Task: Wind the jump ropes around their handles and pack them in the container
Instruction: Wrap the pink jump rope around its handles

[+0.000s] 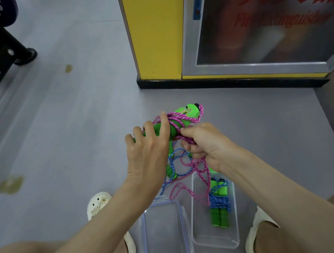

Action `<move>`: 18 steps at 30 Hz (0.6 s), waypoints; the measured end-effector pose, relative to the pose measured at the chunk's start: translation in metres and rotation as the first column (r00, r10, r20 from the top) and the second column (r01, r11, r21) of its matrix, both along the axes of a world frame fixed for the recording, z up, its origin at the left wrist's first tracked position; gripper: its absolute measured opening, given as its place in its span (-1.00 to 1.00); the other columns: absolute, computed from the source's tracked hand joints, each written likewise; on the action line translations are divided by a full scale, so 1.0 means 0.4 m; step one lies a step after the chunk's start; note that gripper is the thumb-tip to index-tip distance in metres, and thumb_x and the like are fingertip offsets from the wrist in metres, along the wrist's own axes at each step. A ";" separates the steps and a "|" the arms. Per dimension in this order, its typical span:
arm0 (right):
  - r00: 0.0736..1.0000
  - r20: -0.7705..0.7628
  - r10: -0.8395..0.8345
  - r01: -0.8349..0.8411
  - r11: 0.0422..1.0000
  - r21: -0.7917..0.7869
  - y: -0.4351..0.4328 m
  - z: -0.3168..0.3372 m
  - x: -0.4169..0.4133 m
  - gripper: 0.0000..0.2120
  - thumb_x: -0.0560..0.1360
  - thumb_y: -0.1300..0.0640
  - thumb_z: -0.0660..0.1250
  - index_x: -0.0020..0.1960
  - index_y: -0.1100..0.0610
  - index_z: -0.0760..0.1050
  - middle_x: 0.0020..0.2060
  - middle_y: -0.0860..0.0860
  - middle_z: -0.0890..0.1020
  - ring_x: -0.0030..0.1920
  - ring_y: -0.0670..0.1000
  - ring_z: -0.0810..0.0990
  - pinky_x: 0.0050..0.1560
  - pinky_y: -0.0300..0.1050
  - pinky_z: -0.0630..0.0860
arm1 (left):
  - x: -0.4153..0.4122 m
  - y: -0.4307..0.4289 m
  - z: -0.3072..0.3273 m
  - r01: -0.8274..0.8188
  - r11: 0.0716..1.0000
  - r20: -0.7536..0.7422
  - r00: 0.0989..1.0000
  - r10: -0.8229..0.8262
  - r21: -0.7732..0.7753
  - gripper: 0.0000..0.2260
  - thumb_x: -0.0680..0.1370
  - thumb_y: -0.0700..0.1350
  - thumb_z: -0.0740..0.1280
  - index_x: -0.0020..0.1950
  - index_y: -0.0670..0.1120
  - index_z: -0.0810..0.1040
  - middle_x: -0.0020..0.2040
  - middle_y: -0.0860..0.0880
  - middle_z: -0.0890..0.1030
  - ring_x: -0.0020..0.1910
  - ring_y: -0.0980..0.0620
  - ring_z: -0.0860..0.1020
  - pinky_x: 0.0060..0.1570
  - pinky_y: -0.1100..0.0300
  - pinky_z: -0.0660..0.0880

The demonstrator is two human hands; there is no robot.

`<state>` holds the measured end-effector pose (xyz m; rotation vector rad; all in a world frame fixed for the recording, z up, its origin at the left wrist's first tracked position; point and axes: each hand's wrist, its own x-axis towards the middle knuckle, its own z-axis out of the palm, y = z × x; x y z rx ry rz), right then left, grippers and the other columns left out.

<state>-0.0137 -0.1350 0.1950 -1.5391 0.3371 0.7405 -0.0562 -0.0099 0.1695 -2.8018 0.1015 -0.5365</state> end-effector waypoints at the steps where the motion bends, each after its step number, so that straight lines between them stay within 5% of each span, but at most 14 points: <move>1: 1.000 0.002 -0.005 0.005 0.999 0.038 -0.001 0.002 0.001 -0.75 0.58 0.17 0.20 -0.25 0.19 0.44 -0.54 0.03 0.43 -0.66 -0.13 0.16 -0.64 -0.31 0.08 | -0.001 0.001 0.003 -0.004 1.000 0.011 1.000 0.004 0.011 -0.36 0.36 -0.29 -0.10 0.33 -0.10 0.51 -0.27 -0.10 0.50 -0.38 -0.06 0.43 -0.38 0.15 0.35; 6: 0.997 0.044 -0.069 0.068 0.997 0.031 0.000 0.010 -0.004 -0.69 0.50 -0.05 0.34 -0.27 0.17 0.48 -0.54 0.04 0.40 -0.65 -0.12 0.15 -0.62 -0.30 0.08 | -0.008 -0.005 0.009 0.008 1.000 0.053 0.999 -0.008 0.006 -0.36 0.38 -0.28 -0.10 0.38 -0.08 0.48 -0.21 -0.12 0.50 -0.33 -0.09 0.43 -0.35 0.11 0.35; 8: 0.989 0.084 -0.121 0.121 0.993 0.005 0.000 0.003 -0.008 -0.65 0.46 -0.10 0.39 -0.24 0.19 0.49 -0.55 0.03 0.37 -0.65 -0.13 0.17 -0.63 -0.33 0.10 | -0.006 -0.012 -0.005 0.036 0.998 0.075 0.997 -0.032 -0.053 -0.42 0.38 -0.28 0.06 0.39 -0.08 0.45 -0.15 -0.15 0.51 -0.29 -0.12 0.45 -0.30 0.08 0.38; 11: 0.977 0.126 -0.170 0.172 0.985 -0.008 -0.003 -0.005 -0.003 -0.64 0.48 -0.05 0.38 -0.34 0.18 0.44 -0.54 0.04 0.37 -0.65 -0.14 0.18 -0.65 -0.32 0.12 | -0.001 -0.002 -0.009 0.045 0.970 -0.120 0.990 -0.076 -0.239 -0.19 0.29 -0.04 0.52 0.49 -0.05 0.31 0.03 -0.18 0.49 -0.13 -0.17 0.47 -0.13 0.00 0.43; 13: 0.971 0.157 -0.183 0.188 0.982 -0.023 -0.013 -0.008 0.008 -0.63 0.49 -0.03 0.37 -0.38 0.15 0.43 -0.52 0.03 0.38 -0.65 -0.14 0.19 -0.64 -0.32 0.13 | 0.009 0.014 0.022 -0.021 0.897 -0.343 0.928 -0.148 -0.443 -0.12 0.38 0.22 0.45 0.57 0.04 0.07 0.20 -0.13 0.36 0.09 -0.14 0.39 0.04 0.02 0.40; 15: 0.974 0.167 -0.153 0.160 0.987 -0.032 -0.025 -0.008 0.017 -0.62 0.51 -0.02 0.35 -0.40 0.14 0.41 -0.53 0.02 0.38 -0.66 -0.15 0.19 -0.64 -0.33 0.14 | 0.029 0.034 0.058 -0.185 0.701 -0.477 0.844 -0.245 -0.689 -0.21 0.45 0.25 0.35 0.56 0.09 0.05 0.26 -0.06 0.31 0.21 -0.03 0.35 0.17 0.10 0.39; 18: 0.989 0.131 -0.066 0.055 0.995 0.082 -0.042 -0.005 0.018 -0.63 0.52 -0.02 0.31 -0.34 0.21 0.40 -0.58 -0.01 0.38 -0.67 -0.15 0.14 -0.65 -0.33 0.09 | 0.049 0.064 0.090 -0.480 0.170 -0.509 0.802 -0.312 -0.860 -0.37 0.47 0.11 0.40 0.48 0.00 0.29 0.23 -0.04 0.54 0.10 0.02 0.56 0.12 0.10 0.53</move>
